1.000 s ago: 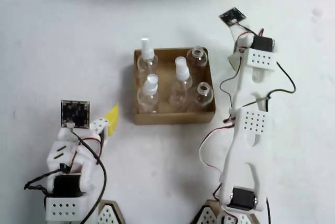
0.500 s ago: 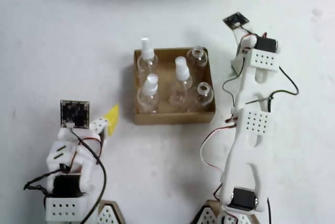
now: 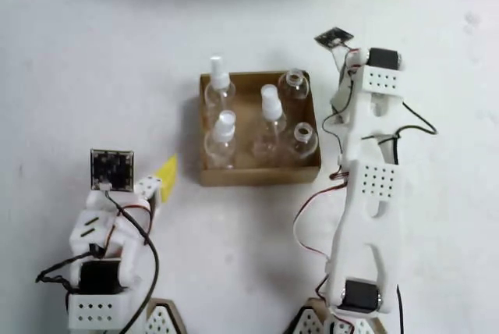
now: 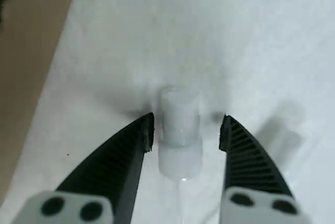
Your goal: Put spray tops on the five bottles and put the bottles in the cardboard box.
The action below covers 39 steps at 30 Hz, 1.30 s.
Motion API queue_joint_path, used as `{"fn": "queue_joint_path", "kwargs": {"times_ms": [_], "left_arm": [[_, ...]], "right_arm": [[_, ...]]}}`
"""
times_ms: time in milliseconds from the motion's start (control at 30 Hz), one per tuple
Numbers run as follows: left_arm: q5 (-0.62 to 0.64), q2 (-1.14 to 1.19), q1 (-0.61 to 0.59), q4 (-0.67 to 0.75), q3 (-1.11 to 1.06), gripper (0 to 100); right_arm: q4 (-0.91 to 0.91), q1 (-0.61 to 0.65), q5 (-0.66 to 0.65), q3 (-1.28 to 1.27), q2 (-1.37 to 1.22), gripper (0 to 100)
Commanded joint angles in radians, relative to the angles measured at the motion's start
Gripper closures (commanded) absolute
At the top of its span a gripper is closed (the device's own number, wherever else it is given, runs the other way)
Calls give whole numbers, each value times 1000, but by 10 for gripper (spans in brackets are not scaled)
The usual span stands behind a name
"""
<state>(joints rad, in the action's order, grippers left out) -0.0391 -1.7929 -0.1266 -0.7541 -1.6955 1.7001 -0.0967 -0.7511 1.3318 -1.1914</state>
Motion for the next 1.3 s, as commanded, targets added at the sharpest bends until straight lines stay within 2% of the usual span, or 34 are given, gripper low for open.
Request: {"fn": "queue_joint_path", "kwargs": {"times_ms": [0,100,233,467,667,900,1167,1267], "left_arm": [[-14,-5,4,26,11,733],[-14,-5,4,26,11,733],[-14,-5,4,26,11,733],[-14,-5,2,26,11,733],[-14,-5,2,26,11,733],[-14,-5,2,26,11,733],[-14,-5,5,26,11,733],[-14,-5,4,26,11,733]], "right_arm": [[25,16,-6,2,102,815],[25,28,-14,-2,119,815],[25,33,-107,-17,108,815],[25,30,-147,-11,58,817],[25,28,-155,-20,50,928],[27,15,-199,-23,48,834],[27,-4,-206,-44,48,829],[27,10,-255,-109,50,831]]}}
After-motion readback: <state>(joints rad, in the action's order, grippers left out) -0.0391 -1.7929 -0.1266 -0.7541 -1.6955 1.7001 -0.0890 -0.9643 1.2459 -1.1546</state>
